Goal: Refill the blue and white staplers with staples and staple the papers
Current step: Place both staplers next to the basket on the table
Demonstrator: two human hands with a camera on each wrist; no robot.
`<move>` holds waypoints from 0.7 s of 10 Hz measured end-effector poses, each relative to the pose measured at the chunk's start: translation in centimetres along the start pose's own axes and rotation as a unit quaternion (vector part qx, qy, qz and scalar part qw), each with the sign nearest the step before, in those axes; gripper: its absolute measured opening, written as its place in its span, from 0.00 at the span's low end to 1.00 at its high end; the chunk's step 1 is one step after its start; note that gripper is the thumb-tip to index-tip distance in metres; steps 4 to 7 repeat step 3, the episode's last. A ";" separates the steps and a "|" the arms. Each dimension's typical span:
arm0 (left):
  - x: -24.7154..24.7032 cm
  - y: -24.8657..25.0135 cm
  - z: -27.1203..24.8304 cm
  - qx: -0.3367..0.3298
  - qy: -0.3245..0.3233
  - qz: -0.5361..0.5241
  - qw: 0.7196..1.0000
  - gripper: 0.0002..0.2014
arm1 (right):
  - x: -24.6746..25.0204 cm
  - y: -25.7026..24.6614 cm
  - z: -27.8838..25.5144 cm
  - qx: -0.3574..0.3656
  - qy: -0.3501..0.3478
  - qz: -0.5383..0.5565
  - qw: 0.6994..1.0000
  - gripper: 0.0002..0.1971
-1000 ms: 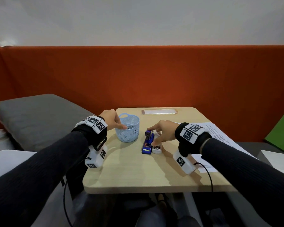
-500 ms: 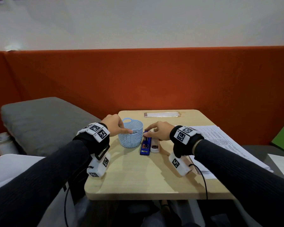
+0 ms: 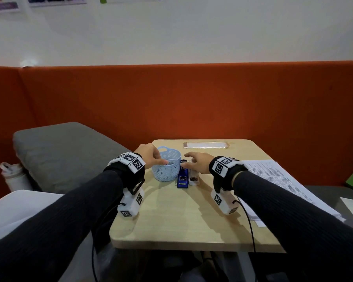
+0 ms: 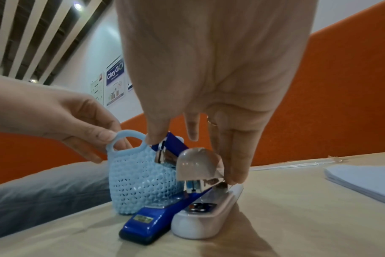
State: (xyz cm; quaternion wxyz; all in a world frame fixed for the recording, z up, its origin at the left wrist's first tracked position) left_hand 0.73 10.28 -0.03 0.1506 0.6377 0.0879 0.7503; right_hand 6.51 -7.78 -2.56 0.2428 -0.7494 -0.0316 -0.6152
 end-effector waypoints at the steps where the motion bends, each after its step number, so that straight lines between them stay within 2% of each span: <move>1: 0.4 0.0 0.1 -0.008 -0.003 0.007 1.000 0.20 | 0.4 0.7 -0.2 -0.006 -0.014 0.000 1.000 0.36; 2: 1.0 0.5 -0.3 -0.005 -0.011 0.032 0.999 0.19 | 0.9 1.5 -1.2 -0.016 -0.018 -0.024 0.999 0.34; 3: 1.9 1.5 -0.3 0.009 -0.020 0.042 0.999 0.22 | 2.1 2.2 -1.9 -0.024 -0.009 -0.031 0.999 0.33; 7: 1.9 1.5 -0.3 0.009 -0.020 0.042 0.999 0.22 | 2.1 2.2 -1.9 -0.024 -0.009 -0.031 0.999 0.33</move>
Point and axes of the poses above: each hand's wrist, its own z-axis towards the middle knuckle, its own x-axis out of the back of the hand, y = z × x, the point moved 5 cm from there along z, towards the middle knuckle, and after that the axes turned 10 degrees about -x, right-handed, at the moved point
